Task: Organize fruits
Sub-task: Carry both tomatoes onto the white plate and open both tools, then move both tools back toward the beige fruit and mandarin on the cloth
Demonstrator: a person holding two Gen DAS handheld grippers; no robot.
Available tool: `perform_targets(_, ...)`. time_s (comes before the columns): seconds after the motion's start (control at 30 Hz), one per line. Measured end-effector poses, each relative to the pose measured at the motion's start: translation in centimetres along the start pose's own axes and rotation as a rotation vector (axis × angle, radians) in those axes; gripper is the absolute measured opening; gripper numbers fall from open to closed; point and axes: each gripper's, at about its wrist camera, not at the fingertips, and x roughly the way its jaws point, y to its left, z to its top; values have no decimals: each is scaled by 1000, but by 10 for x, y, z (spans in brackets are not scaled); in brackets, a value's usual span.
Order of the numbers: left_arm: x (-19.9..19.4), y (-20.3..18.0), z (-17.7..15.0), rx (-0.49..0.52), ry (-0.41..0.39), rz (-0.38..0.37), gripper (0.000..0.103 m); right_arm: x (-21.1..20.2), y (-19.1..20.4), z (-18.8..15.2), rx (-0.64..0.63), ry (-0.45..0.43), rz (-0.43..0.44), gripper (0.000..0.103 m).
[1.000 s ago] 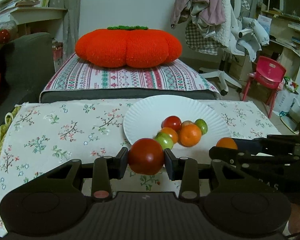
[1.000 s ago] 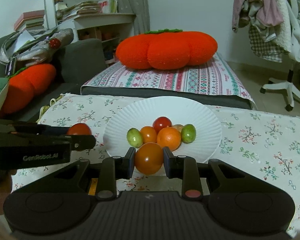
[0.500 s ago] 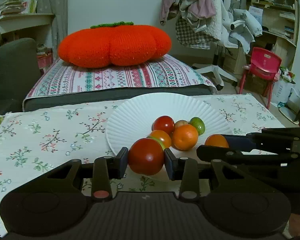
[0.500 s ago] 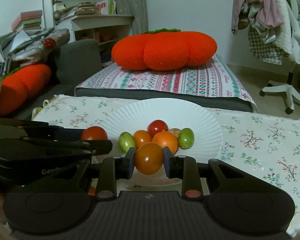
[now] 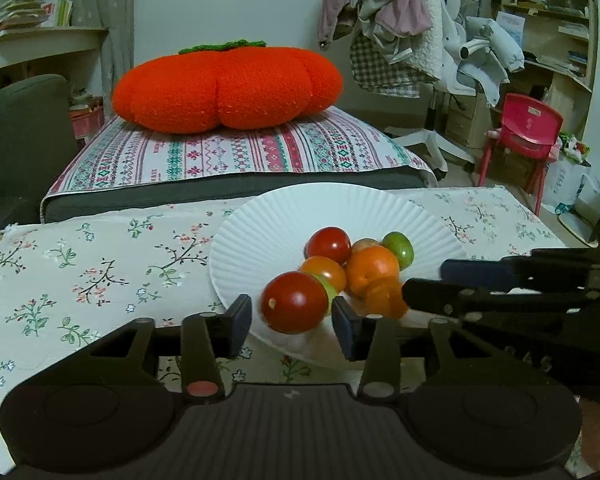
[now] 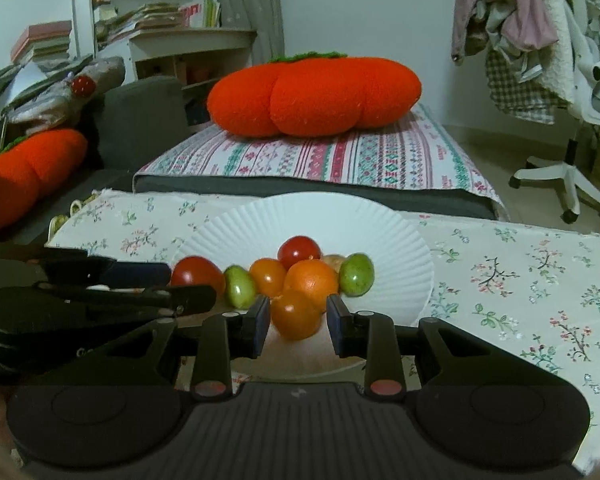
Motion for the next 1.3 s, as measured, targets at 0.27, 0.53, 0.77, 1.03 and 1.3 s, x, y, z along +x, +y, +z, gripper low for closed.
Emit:
perform_targets(0.27, -5, 2, 1, -29, 3, 0, 33, -4, -16, 6, 78, -3, -44, 40)
perform_targets(0.53, -24, 11, 5, -39, -28, 30, 40, -14, -26, 9, 141, -11, -89, 56)
perform_targets(0.77, -40, 39, 0, -117, 1, 73, 41, -17, -48, 8, 282, -3, -145, 68)
perform_targets(1.03, -56, 38, -11, -136, 40, 67, 41, -18, -51, 5, 316, 30, -142, 71)
perform_targets(1.3, -65, 37, -25, -112, 99, 115, 41, -20, -48, 3, 299, 54, -135, 73)
